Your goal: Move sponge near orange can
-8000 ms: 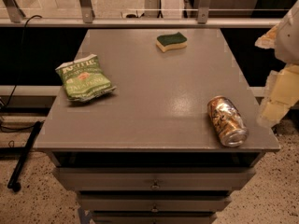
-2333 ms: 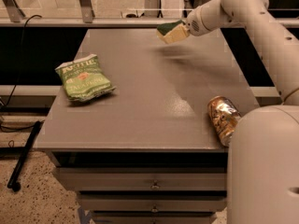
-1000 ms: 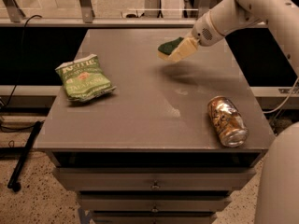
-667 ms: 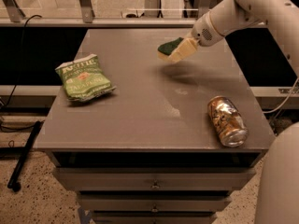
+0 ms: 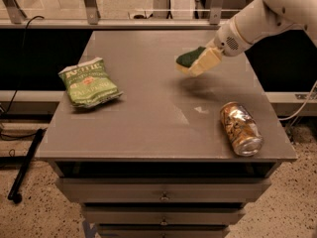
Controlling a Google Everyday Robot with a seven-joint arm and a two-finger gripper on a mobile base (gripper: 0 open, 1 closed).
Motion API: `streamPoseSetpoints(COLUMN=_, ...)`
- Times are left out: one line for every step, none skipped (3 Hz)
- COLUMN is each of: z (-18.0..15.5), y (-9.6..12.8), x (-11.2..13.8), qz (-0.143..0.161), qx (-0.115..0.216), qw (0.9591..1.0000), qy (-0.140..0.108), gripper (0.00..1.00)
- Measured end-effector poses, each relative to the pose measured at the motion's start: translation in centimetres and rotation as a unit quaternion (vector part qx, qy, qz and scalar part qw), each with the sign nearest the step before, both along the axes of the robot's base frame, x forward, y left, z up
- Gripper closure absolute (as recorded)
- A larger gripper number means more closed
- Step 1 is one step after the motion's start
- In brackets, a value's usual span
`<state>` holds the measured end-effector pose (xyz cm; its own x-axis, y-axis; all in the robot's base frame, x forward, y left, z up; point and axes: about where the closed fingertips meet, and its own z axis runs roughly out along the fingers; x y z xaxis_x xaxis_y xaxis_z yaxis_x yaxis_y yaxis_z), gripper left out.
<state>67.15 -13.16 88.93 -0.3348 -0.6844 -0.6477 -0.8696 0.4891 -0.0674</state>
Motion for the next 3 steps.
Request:
streamPoseSetpoints(z=-0.4, y=-1.6, x=-2.8, qz=-0.017, qx=-0.008, qw=0.9997, qy=0.015, gripper=1.0)
streamPoseSetpoints(z=-1.6, y=-2.4, x=-4.9, qz=-0.035, qx=-0.012, qw=0.9986, qy=0.036, gripper=1.0)
streamPoseSetpoints(z=-2.8, y=-3.4, x=-7.4, qz=-0.064, qx=-0.016, qw=0.9958, qy=0.062, gripper=1.0)
